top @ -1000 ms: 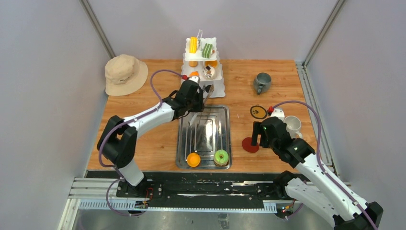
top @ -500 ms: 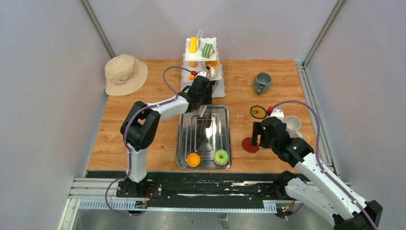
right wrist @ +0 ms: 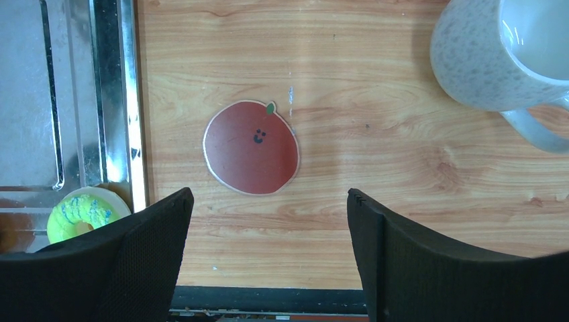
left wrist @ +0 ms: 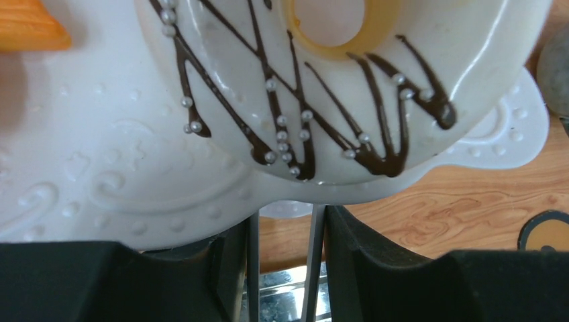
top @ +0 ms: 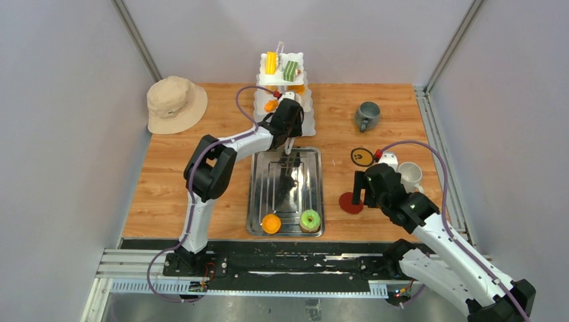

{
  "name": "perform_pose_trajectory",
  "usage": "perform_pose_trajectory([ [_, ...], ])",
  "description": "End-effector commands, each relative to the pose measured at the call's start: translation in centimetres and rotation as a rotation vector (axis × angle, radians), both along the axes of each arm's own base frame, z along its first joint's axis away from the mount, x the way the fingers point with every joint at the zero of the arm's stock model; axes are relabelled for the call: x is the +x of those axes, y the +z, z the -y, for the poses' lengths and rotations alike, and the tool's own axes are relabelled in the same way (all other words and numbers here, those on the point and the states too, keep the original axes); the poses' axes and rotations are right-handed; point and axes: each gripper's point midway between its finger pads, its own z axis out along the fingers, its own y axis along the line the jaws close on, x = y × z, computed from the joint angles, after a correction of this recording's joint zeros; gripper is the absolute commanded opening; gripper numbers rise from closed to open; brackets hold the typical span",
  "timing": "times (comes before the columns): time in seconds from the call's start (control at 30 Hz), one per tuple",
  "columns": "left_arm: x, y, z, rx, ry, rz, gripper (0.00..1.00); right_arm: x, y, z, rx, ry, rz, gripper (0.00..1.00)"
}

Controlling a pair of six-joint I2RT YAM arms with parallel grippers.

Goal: Serve the afternoon tea

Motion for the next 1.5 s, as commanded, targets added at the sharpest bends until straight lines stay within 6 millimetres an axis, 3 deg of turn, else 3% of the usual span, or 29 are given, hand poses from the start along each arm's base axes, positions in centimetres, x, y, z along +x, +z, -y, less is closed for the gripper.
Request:
perform_pose_trajectory([
  [0.0, 1.3, 1.3, -0.1, -0.01, 0.025, 0.048, 0.38, -0.3, -0.2, 0.4, -0.024, -0.013, -0.012, 0.84],
  [0.3, 0.6, 1.3, 0.4, -0.012, -0.029, 0.037, 0.48, -0.3, -0.3, 0.5, -0.026, -0.016, -0.016, 0.84],
  [0.7, -1.3, 1.6, -0.2, -0.007, -0.062, 0.004, 0.49, -0.3, -0.3, 0.4, -0.019, -0.015, -0.013, 0.84],
  [0.87, -3.4, 0.5, -0.9, 0.021, -0.092, -0.06, 0.48, -0.3, -0.3, 0.4, -0.016, -0.013, -0.013, 0.84],
  [1.07, -6.2, 0.6, -2.2, 0.022, -0.101, -0.09, 0.45, -0.3, -0.3, 0.2, -0.013, -0.005, -0.011, 0.84],
  [1.33, -11.6, 2.2, -3.3, 0.039, -0.186, -0.12, 0.23, -0.2, -0.3, 0.1, -0.009, -0.001, -0.008, 0.84],
  [1.47, -15.3, 3.8, -3.9, 0.052, -0.254, -0.11, 0.14, -0.1, -0.3, 0.0, -0.011, 0.001, -0.011, 0.84],
])
